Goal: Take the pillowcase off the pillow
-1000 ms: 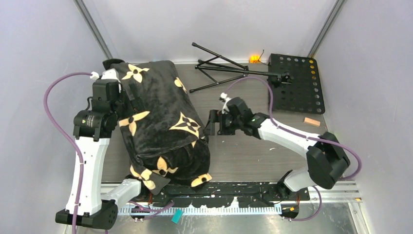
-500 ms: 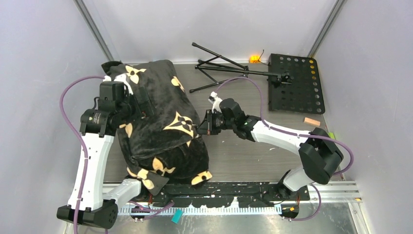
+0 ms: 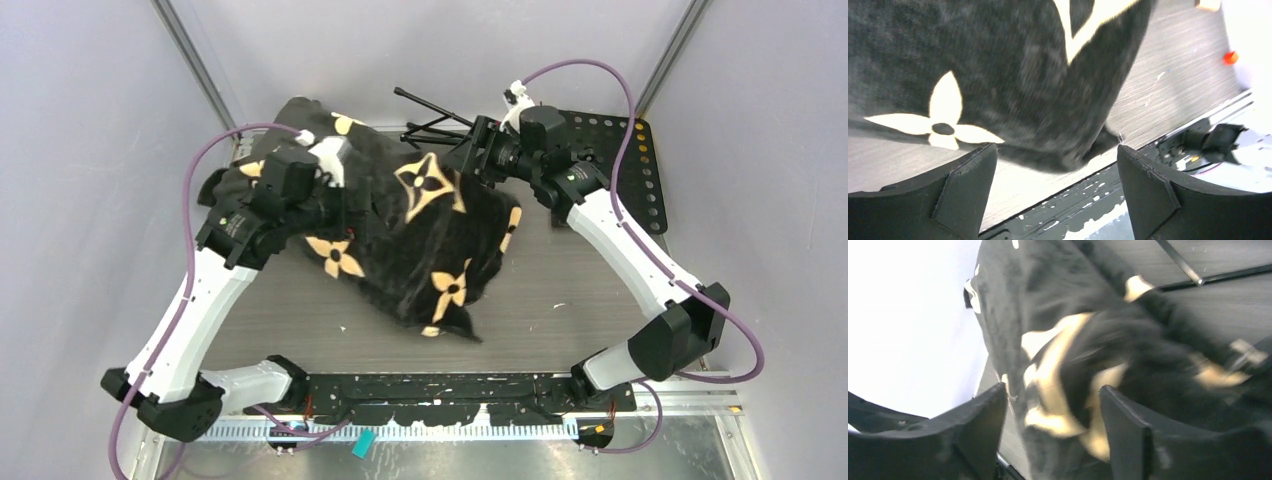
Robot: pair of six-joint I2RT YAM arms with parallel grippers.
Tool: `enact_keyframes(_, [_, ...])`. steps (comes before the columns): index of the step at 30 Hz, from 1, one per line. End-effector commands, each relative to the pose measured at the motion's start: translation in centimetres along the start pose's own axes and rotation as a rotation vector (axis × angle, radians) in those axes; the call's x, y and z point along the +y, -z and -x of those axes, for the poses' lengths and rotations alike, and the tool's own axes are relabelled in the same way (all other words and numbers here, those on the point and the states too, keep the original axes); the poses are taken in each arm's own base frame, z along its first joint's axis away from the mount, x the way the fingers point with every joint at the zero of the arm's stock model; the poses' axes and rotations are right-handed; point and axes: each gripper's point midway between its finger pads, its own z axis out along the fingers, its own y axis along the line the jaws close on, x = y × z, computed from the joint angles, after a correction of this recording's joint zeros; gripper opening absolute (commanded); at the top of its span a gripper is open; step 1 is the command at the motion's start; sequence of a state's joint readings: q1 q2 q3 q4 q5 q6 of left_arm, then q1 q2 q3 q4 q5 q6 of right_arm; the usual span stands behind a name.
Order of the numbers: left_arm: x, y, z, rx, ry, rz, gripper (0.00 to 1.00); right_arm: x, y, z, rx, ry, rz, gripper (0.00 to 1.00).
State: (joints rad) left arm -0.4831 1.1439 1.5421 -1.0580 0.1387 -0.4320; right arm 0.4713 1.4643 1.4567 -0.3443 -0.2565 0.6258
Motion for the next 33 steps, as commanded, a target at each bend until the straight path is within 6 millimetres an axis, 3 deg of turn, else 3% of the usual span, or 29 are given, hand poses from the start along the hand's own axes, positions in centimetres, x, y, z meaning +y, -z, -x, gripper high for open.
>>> enact_keyframes(1, [-0.6,-1.2,0.6,-0.032,-0.195,0.136,0.92,0.0,2.6,-0.6,0.023,0.069,-0.044,0.83])
enact_keyframes(6, [-2.5,-3.4,0.1,-0.035,-0.387,0.231,0.93,-3.7,5.2,-3.5,0.03,0.095,-0.165,0.87])
enact_keyframes(12, [-5.7,-7.1,0.2,-0.034,-0.438,0.208,0.94,-9.0,8.5,-5.3,-0.046,0.112,-0.372,0.88])
enact_keyframes(20, [-9.4,-12.0,0.9,0.002,-0.46,0.134,0.97,-11.1,9.7,-8.1,-0.102,0.019,-0.382,0.88])
enact_keyframes(26, [-10.6,-17.1,-1.4,0.144,-0.49,0.121,0.97,-11.8,11.5,-7.6,-0.223,-0.03,-0.401,0.88])
enact_keyframes(29, [-9.2,-18.6,-1.7,0.175,-0.498,0.206,0.85,-11.8,12.5,-7.3,-0.279,-0.04,-0.389,0.88])
enact_keyframes(33, [-5.4,-18.8,-0.6,0.19,-0.4,0.298,0.56,-11.9,11.8,-8.3,-0.254,-0.071,-0.367,0.89])
